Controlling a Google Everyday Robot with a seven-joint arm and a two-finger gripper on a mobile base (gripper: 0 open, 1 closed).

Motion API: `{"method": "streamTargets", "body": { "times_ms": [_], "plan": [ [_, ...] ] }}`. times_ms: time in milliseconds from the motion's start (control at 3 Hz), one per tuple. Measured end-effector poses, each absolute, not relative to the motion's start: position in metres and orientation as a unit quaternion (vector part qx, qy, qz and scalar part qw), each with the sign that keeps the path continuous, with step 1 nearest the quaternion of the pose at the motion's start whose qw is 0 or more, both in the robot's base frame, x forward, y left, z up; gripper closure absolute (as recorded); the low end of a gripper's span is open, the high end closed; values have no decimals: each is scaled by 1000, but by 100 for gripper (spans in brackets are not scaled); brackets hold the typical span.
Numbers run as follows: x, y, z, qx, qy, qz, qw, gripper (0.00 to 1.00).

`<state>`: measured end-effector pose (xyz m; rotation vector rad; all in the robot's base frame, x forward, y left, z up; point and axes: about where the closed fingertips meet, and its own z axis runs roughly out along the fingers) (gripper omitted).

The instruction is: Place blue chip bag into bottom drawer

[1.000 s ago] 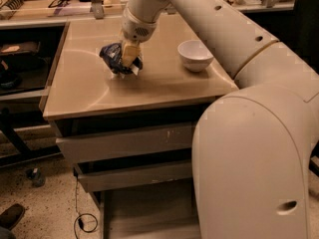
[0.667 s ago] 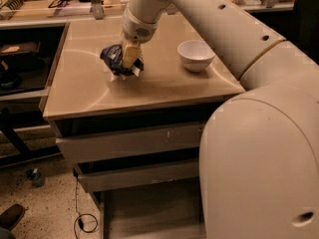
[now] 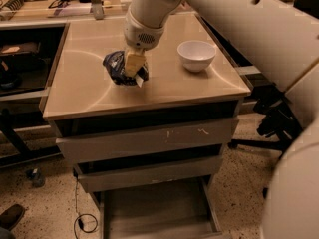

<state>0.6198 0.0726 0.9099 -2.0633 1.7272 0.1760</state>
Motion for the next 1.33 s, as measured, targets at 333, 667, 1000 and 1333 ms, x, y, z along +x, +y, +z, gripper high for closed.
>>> {"method": "streamTargets", "body": {
  "times_ms": [333,667,1000,1333],
  "plan": [
    [574,66,914,-740,637,61,208,100],
    [570,66,918,-742,636,55,205,100],
    [547,61,923,-735,648,50,194,100],
    [519,55,929,-721,666,45,189,100]
  ]
}}
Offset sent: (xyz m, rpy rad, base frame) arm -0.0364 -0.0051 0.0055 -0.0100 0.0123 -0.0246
